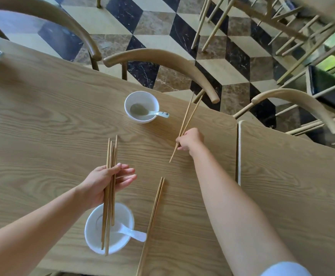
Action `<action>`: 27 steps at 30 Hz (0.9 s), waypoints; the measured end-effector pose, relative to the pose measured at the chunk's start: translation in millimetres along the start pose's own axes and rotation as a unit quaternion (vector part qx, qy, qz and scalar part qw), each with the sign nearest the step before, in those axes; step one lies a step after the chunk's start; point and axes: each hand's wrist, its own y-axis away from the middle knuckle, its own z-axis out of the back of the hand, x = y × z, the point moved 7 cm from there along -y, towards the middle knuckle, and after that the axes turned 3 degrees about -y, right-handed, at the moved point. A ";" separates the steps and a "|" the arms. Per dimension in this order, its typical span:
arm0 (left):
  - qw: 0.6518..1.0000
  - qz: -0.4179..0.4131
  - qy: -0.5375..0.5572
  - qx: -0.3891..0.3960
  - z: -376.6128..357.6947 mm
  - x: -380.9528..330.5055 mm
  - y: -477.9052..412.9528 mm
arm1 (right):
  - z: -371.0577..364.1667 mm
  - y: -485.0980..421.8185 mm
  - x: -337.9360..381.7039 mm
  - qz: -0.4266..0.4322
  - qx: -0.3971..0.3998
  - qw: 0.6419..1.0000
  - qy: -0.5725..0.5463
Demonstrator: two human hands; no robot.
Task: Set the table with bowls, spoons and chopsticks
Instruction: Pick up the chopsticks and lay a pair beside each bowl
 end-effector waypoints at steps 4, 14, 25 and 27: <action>1.000 0.001 -0.004 -0.003 2.6 2.7 -1.9 | -27.8 4.8 -1.6 -0.020 0.059 0.998 -0.022; 0.999 -0.021 -0.031 -0.022 13.0 -7.4 -9.2 | -19.2 7.7 10.1 0.107 -0.057 0.983 0.135; 0.997 -0.040 -0.049 -0.054 31.5 -27.8 -21.2 | -24.5 3.6 2.5 0.111 -0.092 0.983 0.117; 0.997 -0.043 -0.046 -0.051 30.0 -27.6 -21.4 | -24.8 2.8 0.3 0.101 -0.092 0.985 0.105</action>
